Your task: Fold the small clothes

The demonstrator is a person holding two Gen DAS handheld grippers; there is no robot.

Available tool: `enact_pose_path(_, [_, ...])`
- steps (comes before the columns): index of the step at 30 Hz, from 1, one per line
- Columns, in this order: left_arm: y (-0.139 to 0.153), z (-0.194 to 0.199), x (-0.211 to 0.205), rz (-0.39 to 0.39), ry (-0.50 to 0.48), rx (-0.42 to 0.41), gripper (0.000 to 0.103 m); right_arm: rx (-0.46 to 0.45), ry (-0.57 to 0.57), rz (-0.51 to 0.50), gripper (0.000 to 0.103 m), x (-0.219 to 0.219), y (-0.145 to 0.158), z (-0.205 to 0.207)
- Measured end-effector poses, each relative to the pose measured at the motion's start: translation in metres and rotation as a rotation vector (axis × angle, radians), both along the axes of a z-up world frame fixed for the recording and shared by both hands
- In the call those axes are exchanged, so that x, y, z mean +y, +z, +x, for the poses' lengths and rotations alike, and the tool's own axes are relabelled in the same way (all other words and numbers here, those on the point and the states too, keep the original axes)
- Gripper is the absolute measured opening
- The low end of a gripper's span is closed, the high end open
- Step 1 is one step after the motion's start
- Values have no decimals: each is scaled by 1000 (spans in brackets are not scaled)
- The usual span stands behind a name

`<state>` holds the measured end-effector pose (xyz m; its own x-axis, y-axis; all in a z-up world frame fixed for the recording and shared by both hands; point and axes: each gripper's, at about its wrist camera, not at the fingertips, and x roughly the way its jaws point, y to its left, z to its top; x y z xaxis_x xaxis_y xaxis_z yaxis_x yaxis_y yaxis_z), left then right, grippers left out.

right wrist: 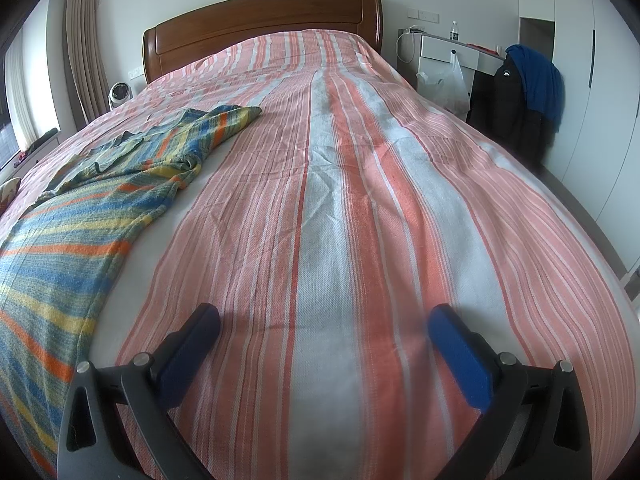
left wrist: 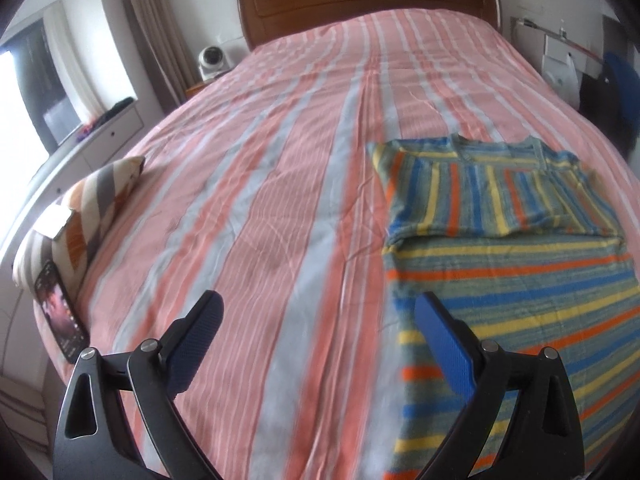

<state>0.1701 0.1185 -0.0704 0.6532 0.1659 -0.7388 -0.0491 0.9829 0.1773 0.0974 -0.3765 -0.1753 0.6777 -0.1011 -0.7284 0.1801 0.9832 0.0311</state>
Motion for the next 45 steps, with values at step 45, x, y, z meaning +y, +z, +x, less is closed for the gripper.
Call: enact_pose_path(45, [0, -89, -4, -11, 23, -49, 99, 127, -69, -230, 103, 40, 60, -15])
